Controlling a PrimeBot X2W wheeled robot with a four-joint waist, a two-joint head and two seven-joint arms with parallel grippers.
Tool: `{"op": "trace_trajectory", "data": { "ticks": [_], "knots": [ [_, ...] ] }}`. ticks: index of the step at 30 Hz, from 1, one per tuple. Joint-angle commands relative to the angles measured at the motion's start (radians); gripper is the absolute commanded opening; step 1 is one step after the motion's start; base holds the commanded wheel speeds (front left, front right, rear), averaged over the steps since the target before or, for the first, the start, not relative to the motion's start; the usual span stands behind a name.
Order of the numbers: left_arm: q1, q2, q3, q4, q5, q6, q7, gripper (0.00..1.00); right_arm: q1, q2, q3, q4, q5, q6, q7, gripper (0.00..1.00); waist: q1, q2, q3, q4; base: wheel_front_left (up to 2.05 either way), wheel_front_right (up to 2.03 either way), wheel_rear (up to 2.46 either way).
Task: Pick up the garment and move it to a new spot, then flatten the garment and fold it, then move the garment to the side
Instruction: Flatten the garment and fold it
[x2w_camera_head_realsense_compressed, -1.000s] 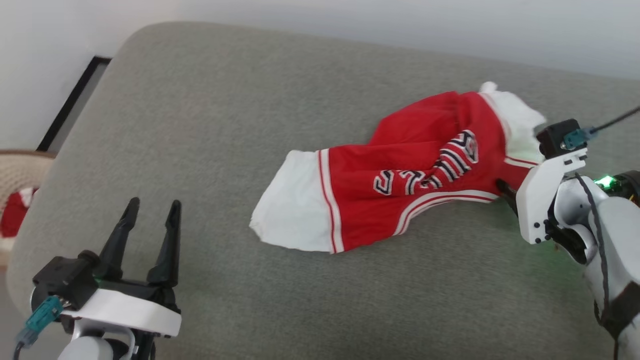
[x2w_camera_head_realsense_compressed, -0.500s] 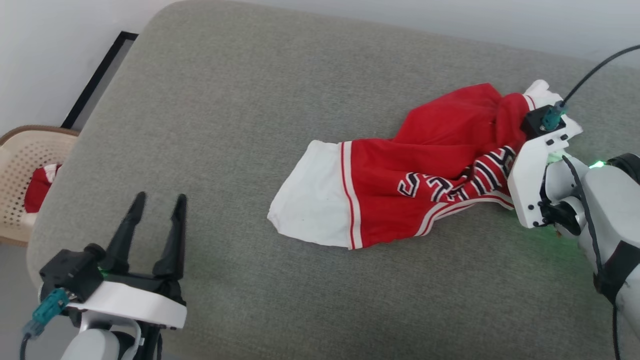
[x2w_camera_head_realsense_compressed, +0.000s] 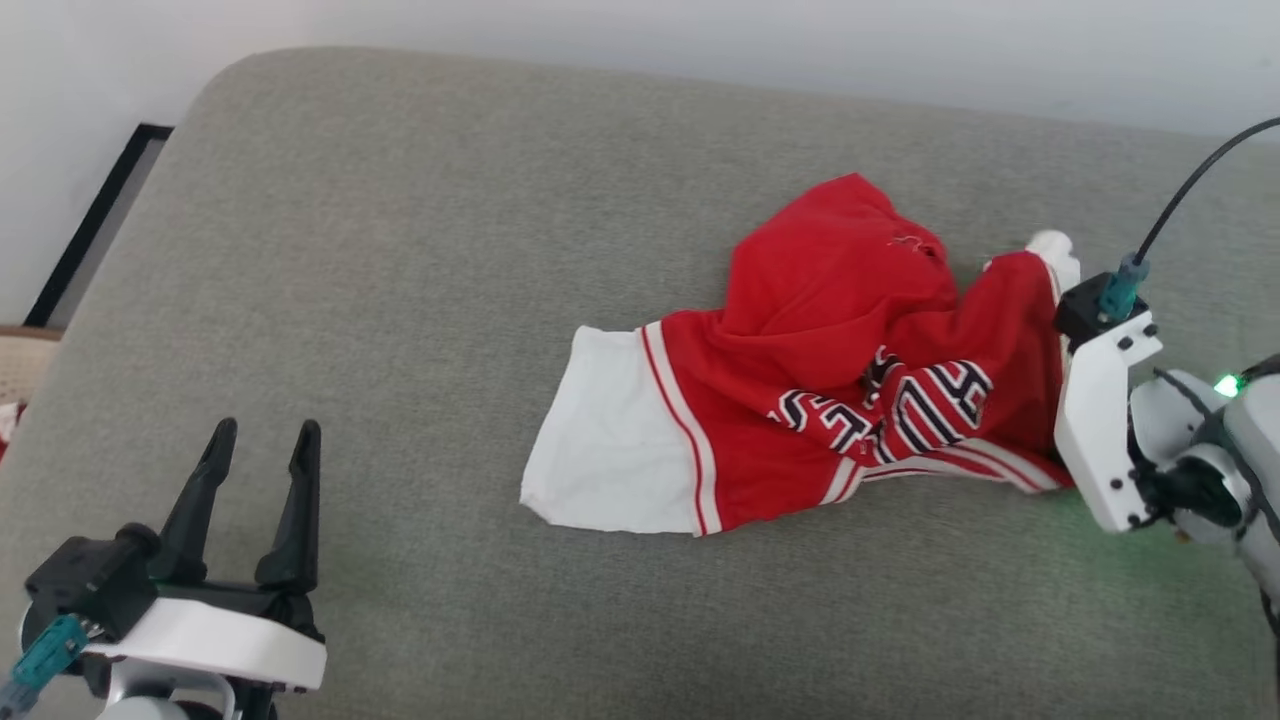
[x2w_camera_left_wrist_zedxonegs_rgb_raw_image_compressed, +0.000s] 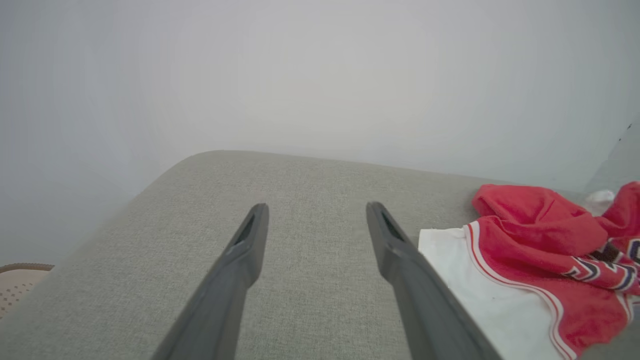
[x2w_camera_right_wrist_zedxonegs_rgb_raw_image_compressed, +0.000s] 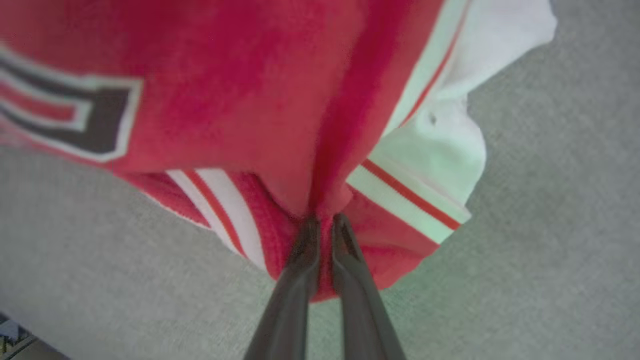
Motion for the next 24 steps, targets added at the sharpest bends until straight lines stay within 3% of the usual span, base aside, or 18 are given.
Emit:
{"op": "trace_trajectory", "data": {
  "ticks": [1, 8, 12, 13, 15, 16, 17, 24],
  "knots": [
    [0.011, 0.006, 0.005, -0.004, 0.001, 0.004, -0.002, 1.0, 0.024, -0.003, -0.006, -0.026, 0.012, -0.003, 0.015, 0.0, 0.0, -0.0001, -0.009, -0.016, 0.0, 0.0, 0.0],
    [0.032, 0.023, 0.016, -0.031, -0.01, 0.014, 0.011, 1.0, 0.208, -0.062, -0.149, -0.274, 0.027, -0.002, 0.152, 0.0, 0.0, -0.0001, -0.019, -0.049, 0.0, 0.0, 0.0],
    [0.039, 0.03, 0.01, -0.042, -0.018, 0.005, 0.023, 1.0, 0.347, -0.028, -0.273, -0.396, -0.03, -0.002, 0.183, 0.0, 0.0, -0.0001, -0.016, -0.058, 0.0, 0.0, 0.0],
    [0.036, 0.031, 0.004, -0.044, -0.023, 0.001, 0.032, 1.0, 0.412, 0.014, -0.328, -0.432, -0.067, -0.002, 0.193, 0.0, 0.0, -0.0001, -0.015, -0.061, 0.0, 0.0, 0.0],
    [0.029, 0.032, -0.008, -0.044, -0.028, -0.008, 0.048, 1.0, 0.451, 0.056, -0.367, -0.462, -0.114, -0.002, 0.178, 0.2, 0.0, -0.0001, -0.018, -0.065, 0.0, 0.0, 0.0],
    [0.025, 0.033, -0.015, -0.044, -0.032, -0.011, 0.059, 1.0, 0.466, 0.078, -0.386, -0.472, -0.133, -0.002, 0.166, 0.67, 0.0, -0.0001, -0.019, -0.067, 0.0, 0.0, 0.0],
    [0.018, 0.033, -0.023, -0.044, -0.035, -0.018, 0.07, 1.0, 0.481, 0.101, -0.409, -0.475, -0.153, -0.003, 0.157, 1.0, 0.0, -0.0001, -0.02, -0.068, 0.0, 0.0, 0.0],
    [-0.005, 0.039, -0.063, -0.056, -0.075, -0.042, 0.161, 1.0, 0.531, 0.191, -0.488, -0.562, -0.222, -0.002, 0.151, 1.0, 0.0, -0.0001, -0.037, -0.099, 0.0, 0.0, 0.0]
  ]
}}
